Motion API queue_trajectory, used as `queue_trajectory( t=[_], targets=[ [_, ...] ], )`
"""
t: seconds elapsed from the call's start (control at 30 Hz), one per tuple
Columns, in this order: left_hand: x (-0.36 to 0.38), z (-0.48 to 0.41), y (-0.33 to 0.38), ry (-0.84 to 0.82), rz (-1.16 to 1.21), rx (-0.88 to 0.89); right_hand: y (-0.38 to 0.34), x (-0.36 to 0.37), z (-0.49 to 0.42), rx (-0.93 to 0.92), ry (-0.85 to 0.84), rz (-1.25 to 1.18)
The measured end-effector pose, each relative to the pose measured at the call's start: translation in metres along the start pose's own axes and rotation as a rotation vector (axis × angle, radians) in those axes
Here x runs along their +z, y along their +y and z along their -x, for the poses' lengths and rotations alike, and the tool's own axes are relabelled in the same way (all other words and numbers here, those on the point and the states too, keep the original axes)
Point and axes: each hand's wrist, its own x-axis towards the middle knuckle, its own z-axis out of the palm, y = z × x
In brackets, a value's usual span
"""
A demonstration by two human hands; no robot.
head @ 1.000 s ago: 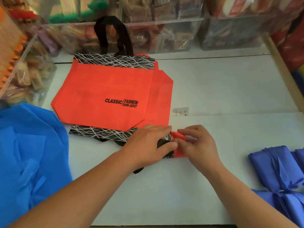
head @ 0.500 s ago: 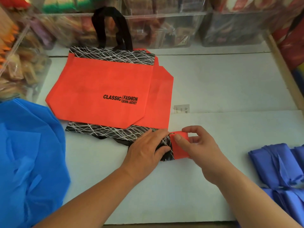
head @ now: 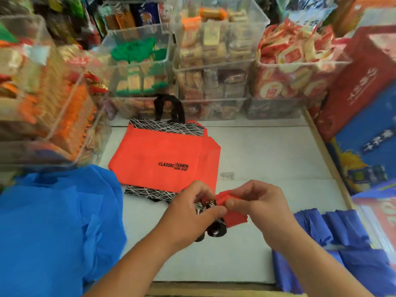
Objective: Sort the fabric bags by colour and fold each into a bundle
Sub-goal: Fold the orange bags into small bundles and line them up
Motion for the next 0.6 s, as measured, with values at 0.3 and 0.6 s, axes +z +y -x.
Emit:
queue_trajectory(
  t=[0.3, 0.6],
  targets=[
    [-0.004, 0.09, 0.093, 0.094, 0.03, 0.138, -0.093, -0.013, 0.081, -0.167, -0.139, -0.007],
    [-0.031, 0.108, 0.121, 0.137, 0.149, 0.219, -0.134, 0.014, 0.091, -0.27, -0.215, 0.299]
  ],
)
